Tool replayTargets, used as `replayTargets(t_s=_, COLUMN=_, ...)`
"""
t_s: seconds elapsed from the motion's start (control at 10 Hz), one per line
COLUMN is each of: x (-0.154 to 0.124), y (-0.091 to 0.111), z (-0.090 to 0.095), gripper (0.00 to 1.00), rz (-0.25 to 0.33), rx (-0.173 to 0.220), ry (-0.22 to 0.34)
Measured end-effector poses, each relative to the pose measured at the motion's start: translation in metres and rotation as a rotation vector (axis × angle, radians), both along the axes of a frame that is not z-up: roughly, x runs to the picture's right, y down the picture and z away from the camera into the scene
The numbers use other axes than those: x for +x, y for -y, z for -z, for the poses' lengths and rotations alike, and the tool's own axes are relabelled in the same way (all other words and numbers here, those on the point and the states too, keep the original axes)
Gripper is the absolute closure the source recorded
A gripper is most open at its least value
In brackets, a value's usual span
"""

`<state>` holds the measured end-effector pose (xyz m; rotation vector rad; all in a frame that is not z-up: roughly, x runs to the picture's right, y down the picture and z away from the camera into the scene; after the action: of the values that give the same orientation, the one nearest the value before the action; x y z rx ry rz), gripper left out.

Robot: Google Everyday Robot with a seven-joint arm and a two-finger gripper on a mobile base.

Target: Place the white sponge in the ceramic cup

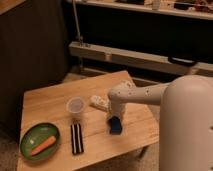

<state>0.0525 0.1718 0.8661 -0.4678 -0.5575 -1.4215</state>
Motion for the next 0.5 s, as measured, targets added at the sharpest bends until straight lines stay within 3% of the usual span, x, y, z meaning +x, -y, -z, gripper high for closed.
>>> replayTargets(t_s=0.1, x=0.001, y=0.003, z=0.005, gripper=0.70, rz=-0.001, rx=0.015, ry=0.006)
replayTargets(t_s=0.5, x=0.008, y=0.051, z=0.058, gripper=0.70, rz=-0.025, rx=0.184, ry=0.073)
